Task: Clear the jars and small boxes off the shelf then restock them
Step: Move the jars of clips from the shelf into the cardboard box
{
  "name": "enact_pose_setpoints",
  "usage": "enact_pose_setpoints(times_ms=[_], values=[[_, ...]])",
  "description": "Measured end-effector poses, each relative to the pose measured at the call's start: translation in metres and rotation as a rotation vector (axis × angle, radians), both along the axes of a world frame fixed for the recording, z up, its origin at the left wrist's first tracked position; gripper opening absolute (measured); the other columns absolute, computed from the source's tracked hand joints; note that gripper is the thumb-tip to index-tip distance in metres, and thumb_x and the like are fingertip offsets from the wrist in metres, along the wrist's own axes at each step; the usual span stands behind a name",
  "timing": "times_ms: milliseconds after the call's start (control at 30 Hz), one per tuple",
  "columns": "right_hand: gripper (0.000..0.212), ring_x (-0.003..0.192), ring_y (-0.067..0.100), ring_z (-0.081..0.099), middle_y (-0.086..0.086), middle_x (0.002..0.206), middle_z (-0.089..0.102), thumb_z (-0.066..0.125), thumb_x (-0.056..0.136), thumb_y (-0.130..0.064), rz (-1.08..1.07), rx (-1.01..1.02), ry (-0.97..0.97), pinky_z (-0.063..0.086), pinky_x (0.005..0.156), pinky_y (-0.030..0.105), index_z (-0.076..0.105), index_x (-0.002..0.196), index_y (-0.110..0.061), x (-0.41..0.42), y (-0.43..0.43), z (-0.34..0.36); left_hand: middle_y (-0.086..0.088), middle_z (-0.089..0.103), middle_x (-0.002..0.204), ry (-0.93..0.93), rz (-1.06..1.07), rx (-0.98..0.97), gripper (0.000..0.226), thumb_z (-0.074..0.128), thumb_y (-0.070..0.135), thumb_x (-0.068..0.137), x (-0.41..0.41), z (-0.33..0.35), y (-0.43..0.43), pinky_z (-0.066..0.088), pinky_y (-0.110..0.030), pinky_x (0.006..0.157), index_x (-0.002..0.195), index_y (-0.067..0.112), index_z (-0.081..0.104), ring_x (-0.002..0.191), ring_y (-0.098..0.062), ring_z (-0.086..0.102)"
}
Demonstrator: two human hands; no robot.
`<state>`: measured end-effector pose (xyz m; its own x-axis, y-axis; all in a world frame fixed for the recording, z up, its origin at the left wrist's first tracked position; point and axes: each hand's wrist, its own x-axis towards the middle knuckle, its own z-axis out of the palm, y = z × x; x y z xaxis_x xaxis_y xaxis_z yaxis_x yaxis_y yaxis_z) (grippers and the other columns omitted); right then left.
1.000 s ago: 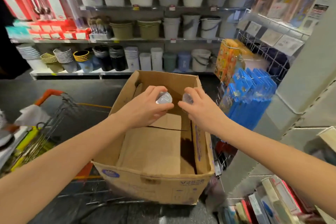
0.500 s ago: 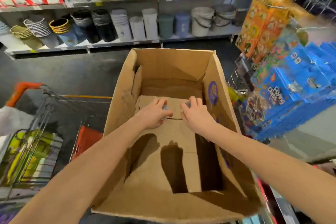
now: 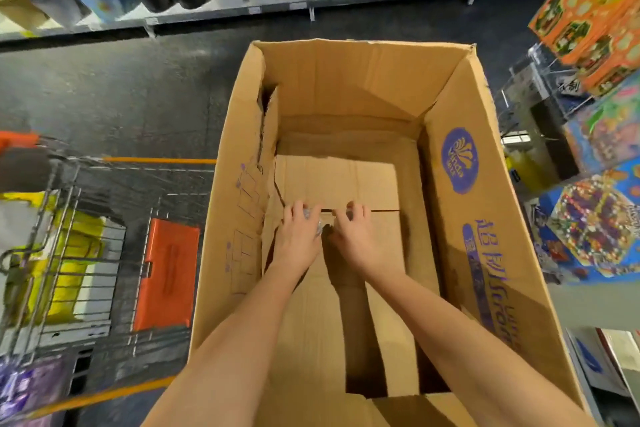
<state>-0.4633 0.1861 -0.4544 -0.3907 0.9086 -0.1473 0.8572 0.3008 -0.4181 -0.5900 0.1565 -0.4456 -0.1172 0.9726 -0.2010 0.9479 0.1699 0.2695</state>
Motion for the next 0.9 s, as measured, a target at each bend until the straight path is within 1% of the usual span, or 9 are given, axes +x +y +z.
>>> enact_pose_setpoints(times_ms=[100, 167, 233, 300, 400, 567, 700, 800, 900], values=[[0.052, 0.116, 0.036, 0.042, 0.023, 0.130, 0.041, 0.070, 0.082, -0.015, -0.033, -0.058, 0.037, 0.045, 0.094, 0.045, 0.047, 0.127, -0.003, -0.012, -0.004, -0.015, -0.008, 0.031, 0.139, -0.011, 0.023, 0.009, 0.073, 0.065, 0.019, 0.087, 0.002, -0.007, 0.001, 0.042, -0.036, 0.100, 0.146, 0.025, 0.023, 0.127, -0.024, 0.032], [0.060, 0.122, 0.040, 0.040, 0.027, 0.137, 0.037, 0.071, 0.082, -0.013, -0.023, -0.063, 0.046, 0.043, 0.099, 0.048, 0.043, 0.133, -0.001, -0.016, -0.005, -0.021, -0.008, 0.032, 0.140, -0.014, 0.032, 0.016, 0.075, 0.064, 0.017, 0.087, 0.003, -0.011, 0.001, 0.040, -0.035, 0.101, 0.147, 0.025, 0.020, 0.129, -0.024, 0.031], [0.066, 0.132, 0.041, 0.031, 0.027, 0.146, 0.027, 0.070, 0.084, -0.015, -0.016, -0.072, 0.049, 0.037, 0.105, 0.047, 0.036, 0.140, -0.003, -0.016, 0.000, -0.023, -0.007, 0.033, 0.142, -0.011, 0.040, 0.024, 0.076, 0.063, 0.016, 0.087, 0.001, -0.015, 0.002, 0.039, -0.035, 0.102, 0.148, 0.026, 0.018, 0.130, -0.024, 0.031], [0.069, 0.137, 0.039, 0.024, 0.024, 0.150, 0.021, 0.069, 0.085, -0.017, 0.011, -0.066, 0.054, 0.033, 0.108, 0.047, 0.032, 0.142, -0.006, -0.013, 0.007, -0.025, -0.007, 0.033, 0.144, -0.009, 0.037, 0.025, 0.077, 0.062, 0.016, 0.088, 0.001, -0.018, 0.002, 0.038, -0.035, 0.102, 0.149, 0.026, 0.016, 0.131, -0.024, 0.031], [0.073, 0.139, 0.037, 0.023, 0.021, 0.151, 0.018, 0.069, 0.086, -0.018, 0.078, -0.055, 0.062, 0.032, 0.110, 0.045, 0.028, 0.145, -0.008, -0.010, 0.014, -0.024, -0.006, 0.036, 0.142, 0.005, 0.040, 0.040, 0.079, 0.064, 0.015, 0.086, 0.002, -0.017, 0.003, 0.039, -0.034, 0.103, 0.148, 0.026, 0.016, 0.129, -0.023, 0.033], [0.078, 0.141, 0.034, 0.021, 0.018, 0.153, 0.014, 0.071, 0.084, -0.022, 0.077, -0.068, 0.091, 0.033, 0.111, 0.045, 0.026, 0.147, -0.011, -0.011, 0.013, -0.023, -0.005, 0.037, 0.140, -0.014, 0.052, 0.047, 0.081, 0.066, 0.016, 0.084, -0.001, -0.017, 0.003, 0.037, -0.035, 0.105, 0.147, 0.028, 0.016, 0.129, -0.022, 0.035], [0.092, 0.144, 0.031, 0.011, 0.015, 0.157, 0.007, 0.074, 0.080, -0.030, 0.164, -0.123, 0.081, 0.024, 0.115, 0.045, 0.017, 0.151, -0.015, -0.005, 0.017, -0.014, -0.007, 0.030, 0.145, -0.029, 0.041, -0.007, 0.086, 0.068, 0.020, 0.084, -0.004, -0.011, 0.004, 0.031, -0.037, 0.110, 0.149, 0.030, 0.012, 0.134, -0.023, 0.029], [0.100, 0.144, 0.033, 0.013, 0.018, 0.156, 0.010, 0.079, 0.074, -0.036, 0.155, -0.113, 0.053, 0.018, 0.116, 0.043, 0.018, 0.150, -0.011, 0.013, 0.027, 0.001, -0.009, 0.026, 0.149, -0.032, -0.004, -0.014, 0.086, 0.066, 0.022, 0.084, -0.005, -0.002, 0.005, 0.025, -0.039, 0.112, 0.150, 0.030, 0.012, 0.138, -0.026, 0.023], [0.105, 0.144, 0.033, 0.012, 0.019, 0.156, 0.010, 0.080, 0.073, -0.038, 0.139, -0.102, 0.008, 0.018, 0.115, 0.042, 0.014, 0.151, -0.012, 0.031, 0.031, 0.021, -0.010, 0.027, 0.149, -0.015, -0.057, 0.027, 0.083, 0.064, 0.022, 0.084, -0.001, 0.014, 0.006, 0.023, -0.041, 0.112, 0.150, 0.029, 0.015, 0.138, -0.026, 0.023]])
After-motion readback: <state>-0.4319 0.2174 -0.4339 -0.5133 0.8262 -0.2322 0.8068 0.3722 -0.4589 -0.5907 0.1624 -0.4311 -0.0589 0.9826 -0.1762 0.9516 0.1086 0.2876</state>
